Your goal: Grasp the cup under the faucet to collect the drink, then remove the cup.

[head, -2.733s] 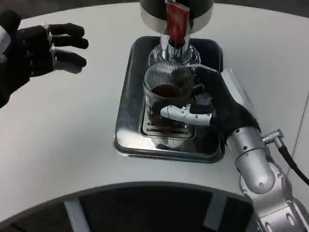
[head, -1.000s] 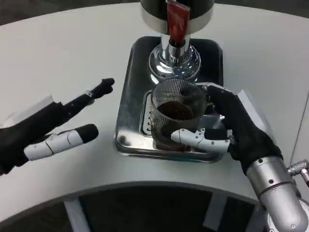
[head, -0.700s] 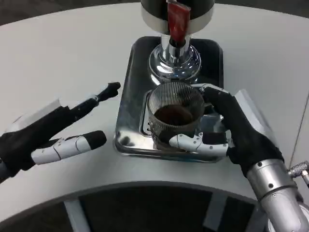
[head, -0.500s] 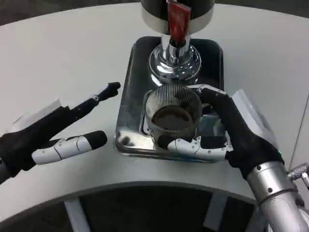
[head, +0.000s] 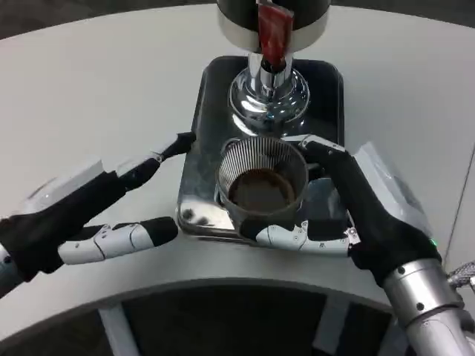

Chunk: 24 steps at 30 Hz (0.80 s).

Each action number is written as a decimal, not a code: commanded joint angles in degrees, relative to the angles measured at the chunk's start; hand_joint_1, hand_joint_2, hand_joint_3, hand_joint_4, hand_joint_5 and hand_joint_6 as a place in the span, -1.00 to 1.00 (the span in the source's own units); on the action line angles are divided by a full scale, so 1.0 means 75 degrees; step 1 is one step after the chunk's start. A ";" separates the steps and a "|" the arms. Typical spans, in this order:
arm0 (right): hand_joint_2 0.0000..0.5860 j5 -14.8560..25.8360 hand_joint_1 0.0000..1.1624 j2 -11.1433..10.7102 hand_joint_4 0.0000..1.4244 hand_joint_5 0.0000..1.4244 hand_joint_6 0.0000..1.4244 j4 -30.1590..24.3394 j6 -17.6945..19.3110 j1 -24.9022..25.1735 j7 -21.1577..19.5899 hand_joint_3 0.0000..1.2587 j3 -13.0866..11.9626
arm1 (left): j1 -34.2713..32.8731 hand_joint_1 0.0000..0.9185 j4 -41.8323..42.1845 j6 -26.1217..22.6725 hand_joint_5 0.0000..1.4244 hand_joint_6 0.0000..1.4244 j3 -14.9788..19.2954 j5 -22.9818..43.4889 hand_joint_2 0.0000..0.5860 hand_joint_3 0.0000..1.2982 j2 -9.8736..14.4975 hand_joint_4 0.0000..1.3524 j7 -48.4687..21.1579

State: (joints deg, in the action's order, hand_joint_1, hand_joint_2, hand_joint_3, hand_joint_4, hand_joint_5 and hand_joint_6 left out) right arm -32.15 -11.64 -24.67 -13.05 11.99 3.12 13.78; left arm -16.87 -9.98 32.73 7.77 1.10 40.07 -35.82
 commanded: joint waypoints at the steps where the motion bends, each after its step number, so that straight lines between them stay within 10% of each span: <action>1: 0.03 0.0023 0.75 -0.0012 0.55 0.84 1.00 -0.0451 0.0300 -0.0182 0.0084 0.34 0.0033 | 0.0426 -1.00 0.0496 0.0006 -1.00 -1.00 -0.0006 -0.0199 -0.70 -1.00 -0.0003 -1.00 0.0233; 24: 0.03 0.0051 0.76 -0.0099 0.55 0.82 1.00 -0.1104 0.0222 -0.0691 0.0726 0.34 0.0111 | 0.1729 -1.00 0.2457 -0.0473 -1.00 -1.00 -0.0030 -0.2020 -0.77 -1.00 -0.0498 -1.00 0.1674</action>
State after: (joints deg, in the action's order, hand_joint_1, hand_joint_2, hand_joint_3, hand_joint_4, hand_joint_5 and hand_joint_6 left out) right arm -32.16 -12.34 -29.98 -13.05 7.43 8.02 14.38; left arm -6.37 6.22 30.38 7.53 -11.96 37.23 -25.20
